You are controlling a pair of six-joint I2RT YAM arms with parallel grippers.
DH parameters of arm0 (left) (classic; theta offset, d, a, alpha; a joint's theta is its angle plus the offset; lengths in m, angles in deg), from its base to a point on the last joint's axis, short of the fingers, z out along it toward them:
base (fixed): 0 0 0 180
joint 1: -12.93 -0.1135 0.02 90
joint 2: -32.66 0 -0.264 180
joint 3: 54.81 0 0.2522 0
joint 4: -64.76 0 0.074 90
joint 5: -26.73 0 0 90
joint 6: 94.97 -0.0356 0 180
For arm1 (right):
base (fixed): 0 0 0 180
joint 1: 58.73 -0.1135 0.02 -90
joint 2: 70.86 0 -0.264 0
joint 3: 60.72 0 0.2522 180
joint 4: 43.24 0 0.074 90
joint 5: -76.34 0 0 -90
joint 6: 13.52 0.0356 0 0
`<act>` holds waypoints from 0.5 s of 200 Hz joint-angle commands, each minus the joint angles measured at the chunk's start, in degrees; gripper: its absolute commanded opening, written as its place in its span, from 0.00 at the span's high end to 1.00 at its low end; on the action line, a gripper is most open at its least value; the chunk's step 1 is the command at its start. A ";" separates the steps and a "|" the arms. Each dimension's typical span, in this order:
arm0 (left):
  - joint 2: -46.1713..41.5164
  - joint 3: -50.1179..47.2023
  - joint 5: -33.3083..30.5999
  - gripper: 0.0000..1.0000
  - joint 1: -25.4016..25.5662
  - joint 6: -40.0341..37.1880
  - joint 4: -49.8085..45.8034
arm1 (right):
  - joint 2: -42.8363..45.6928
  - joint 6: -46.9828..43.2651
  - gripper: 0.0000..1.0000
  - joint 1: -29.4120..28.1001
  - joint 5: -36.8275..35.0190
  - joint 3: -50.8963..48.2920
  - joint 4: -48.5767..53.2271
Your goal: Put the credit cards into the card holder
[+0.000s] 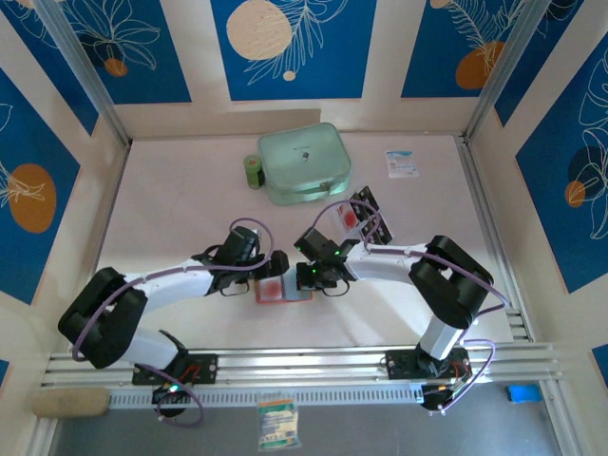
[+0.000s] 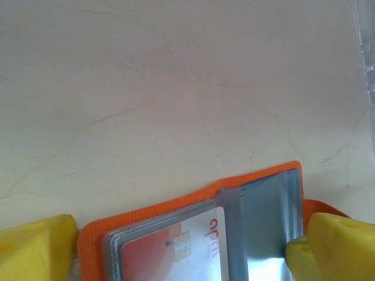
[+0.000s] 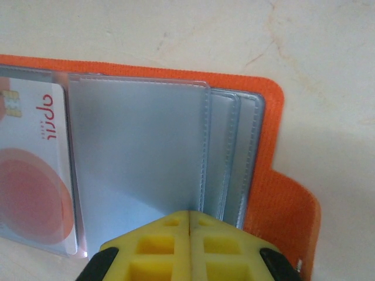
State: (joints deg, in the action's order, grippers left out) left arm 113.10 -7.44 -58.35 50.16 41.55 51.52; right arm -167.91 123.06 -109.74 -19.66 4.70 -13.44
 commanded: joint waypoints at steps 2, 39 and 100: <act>-0.01 -0.86 2.13 0.00 -0.66 0.82 1.74 | -1.33 0.42 1.00 -0.59 -0.68 -1.82 4.58; -1.84 -1.28 4.15 0.00 -0.63 2.12 3.56 | -0.18 -0.40 1.00 -0.44 -0.59 0.31 6.33; -3.63 -1.69 5.00 0.00 -0.63 3.44 4.23 | 6.88 -0.63 0.97 1.48 -1.30 3.11 10.31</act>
State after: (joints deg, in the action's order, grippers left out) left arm 110.76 -8.45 -54.76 50.16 44.06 54.66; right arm -164.57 122.98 -109.28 -19.72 5.73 -7.30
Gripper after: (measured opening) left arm 0.998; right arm 0.056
